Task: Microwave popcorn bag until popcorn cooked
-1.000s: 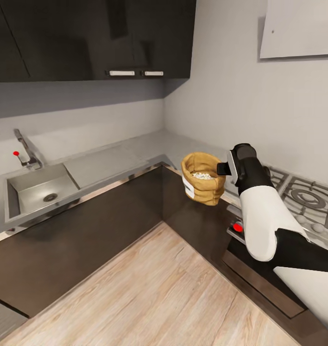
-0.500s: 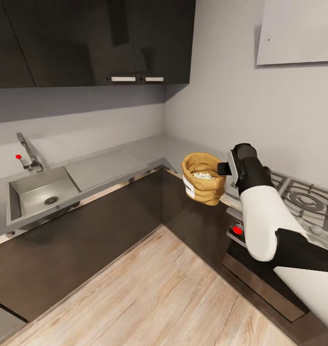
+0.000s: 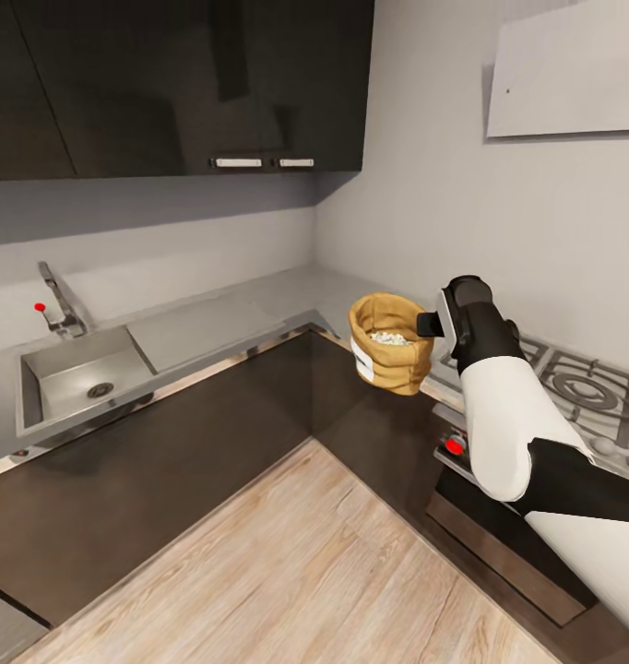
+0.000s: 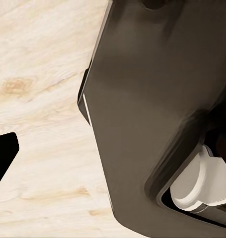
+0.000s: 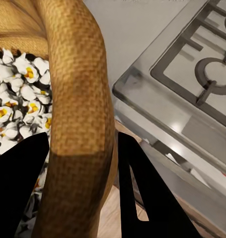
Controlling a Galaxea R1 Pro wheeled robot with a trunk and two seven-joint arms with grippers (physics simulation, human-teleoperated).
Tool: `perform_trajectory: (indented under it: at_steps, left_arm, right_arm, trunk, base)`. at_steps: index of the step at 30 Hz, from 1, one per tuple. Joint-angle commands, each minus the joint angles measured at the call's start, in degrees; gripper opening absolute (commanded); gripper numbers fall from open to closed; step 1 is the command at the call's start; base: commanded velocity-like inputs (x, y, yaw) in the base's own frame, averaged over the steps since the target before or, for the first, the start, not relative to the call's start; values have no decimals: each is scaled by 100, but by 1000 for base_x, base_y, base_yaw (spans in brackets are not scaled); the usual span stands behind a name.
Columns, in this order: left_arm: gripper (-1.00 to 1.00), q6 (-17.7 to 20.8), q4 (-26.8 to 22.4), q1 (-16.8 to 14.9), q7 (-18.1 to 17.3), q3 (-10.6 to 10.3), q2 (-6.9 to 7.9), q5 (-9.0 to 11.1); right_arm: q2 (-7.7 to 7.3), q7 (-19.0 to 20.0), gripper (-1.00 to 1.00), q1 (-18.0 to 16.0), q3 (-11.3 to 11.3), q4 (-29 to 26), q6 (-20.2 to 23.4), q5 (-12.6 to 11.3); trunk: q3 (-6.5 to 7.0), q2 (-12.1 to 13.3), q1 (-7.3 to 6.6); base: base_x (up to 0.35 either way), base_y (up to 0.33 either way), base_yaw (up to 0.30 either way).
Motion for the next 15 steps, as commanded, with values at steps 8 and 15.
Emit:
perform_trajectory:
  at_steps: [8,15]
  left_arm:
    - [100,-11,-7,1,15,5,-2,21]
    - [100,-11,-7,2,15,5,-2,21]
  right_arm:
    - [8,-40,-100,-4,-19,13,11,-47]
    - [2,-40,-100,-7,-23,4,11,-48]
  trunk:
    - [68,-4,1]
    - [132,-4,1]
  base:
    - [0,0,0]
    - [0,0,0]
